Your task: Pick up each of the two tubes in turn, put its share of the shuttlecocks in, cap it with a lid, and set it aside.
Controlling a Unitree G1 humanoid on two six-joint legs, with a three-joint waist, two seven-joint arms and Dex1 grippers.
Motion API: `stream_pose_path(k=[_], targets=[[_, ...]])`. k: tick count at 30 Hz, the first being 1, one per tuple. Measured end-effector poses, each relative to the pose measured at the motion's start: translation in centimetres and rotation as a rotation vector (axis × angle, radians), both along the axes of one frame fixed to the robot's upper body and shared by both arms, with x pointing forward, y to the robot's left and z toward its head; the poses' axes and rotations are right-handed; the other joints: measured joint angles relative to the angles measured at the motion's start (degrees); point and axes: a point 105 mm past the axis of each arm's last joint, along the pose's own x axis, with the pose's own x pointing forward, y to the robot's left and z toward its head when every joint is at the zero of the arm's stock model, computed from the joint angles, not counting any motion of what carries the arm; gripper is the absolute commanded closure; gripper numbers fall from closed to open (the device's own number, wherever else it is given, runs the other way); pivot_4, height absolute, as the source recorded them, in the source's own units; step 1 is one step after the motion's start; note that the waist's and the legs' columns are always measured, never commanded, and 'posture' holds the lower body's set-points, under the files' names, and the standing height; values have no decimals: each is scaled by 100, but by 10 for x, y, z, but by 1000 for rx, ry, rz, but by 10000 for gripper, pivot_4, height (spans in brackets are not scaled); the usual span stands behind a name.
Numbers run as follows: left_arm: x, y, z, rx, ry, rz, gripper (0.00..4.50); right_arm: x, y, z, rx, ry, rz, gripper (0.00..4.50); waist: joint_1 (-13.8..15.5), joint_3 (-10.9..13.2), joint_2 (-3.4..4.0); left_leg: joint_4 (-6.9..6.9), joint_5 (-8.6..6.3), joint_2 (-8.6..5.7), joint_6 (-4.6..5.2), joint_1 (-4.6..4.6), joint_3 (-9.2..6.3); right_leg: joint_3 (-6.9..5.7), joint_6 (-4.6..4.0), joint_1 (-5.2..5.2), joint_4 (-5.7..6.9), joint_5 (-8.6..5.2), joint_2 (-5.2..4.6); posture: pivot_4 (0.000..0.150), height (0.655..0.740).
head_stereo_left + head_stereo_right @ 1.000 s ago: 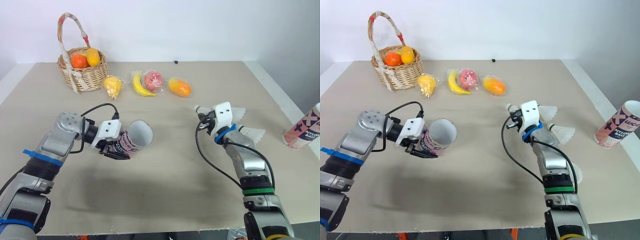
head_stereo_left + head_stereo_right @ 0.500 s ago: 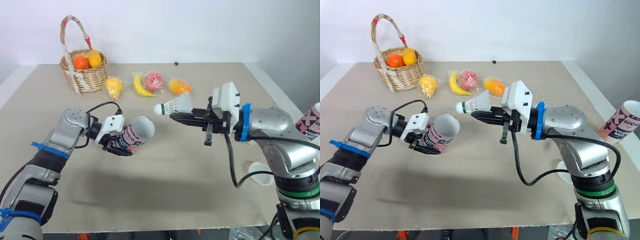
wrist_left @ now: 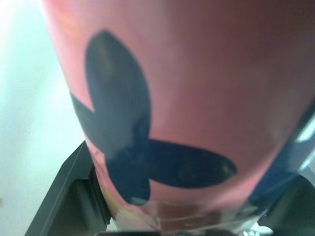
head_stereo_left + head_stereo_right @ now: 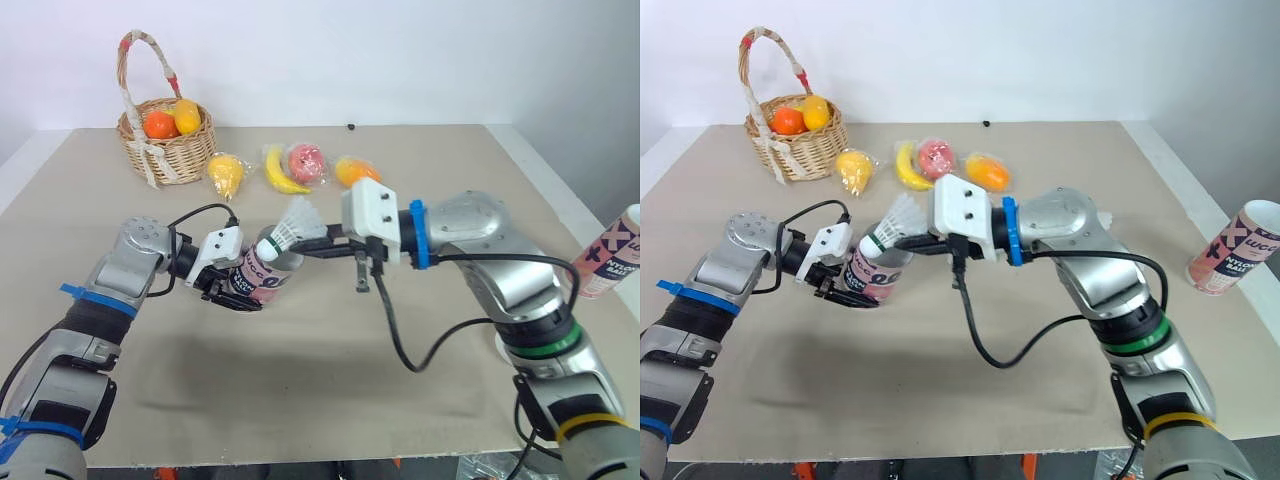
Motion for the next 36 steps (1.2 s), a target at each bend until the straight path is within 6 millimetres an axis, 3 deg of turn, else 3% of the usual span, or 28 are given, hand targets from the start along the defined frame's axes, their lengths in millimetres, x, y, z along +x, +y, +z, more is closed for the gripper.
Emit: stream_pose_path(k=[2,3,8,22,28,31,36], targets=[[-1,-3,0,6,-9,-14,15122,-1,0,-1,-7,12,12,22750,16,2,3,-1,0,-3,0,-7,0,1,1,-8,7,-3,-2,1500,7298],[-1,-5,1,9,-15,-21,15122,-1,-1,1,-10,6,9,16010,41,1,2,0,0,-4,-1,-5,0,1,7,-4,7,-7,-4,1500,7298],[-3,-11,2,11,-30,-42,15122,4,-11,7,-3,-14,-26,613,110,1,2,-3,-3,-18,-4,-12,0,2,33,-6,6,-11,-20,1500,7298],[0,-9,0,1,-17,-26,15122,-6,-21,9,103,99,-17,613,117,1,2,-3,-4,-21,-3,-9,-9,-5,20,-2,5,-15,-21,1500,7298],[2,-9,-1,0,-27,-34,15122,2,-17,6,187,161,-62,613,116,1,2,-1,-3,-21,-2,-7,-11,-8,9,2,5,-18,-21,1500,7298],[3,-10,-1,-2,-30,-37,15122,10,-18,2,205,204,-104,8185,117,1,2,0,-2,-21,-2,-7,-11,-8,9,4,5,-17,-22,1500,7298],[3,-10,-1,-5,-35,-40,15122,14,-21,-6,221,265,-134,31133,117,1,2,0,-2,-21,-2,-8,-13,-8,9,4,5,-18,-21,1500,7298]])
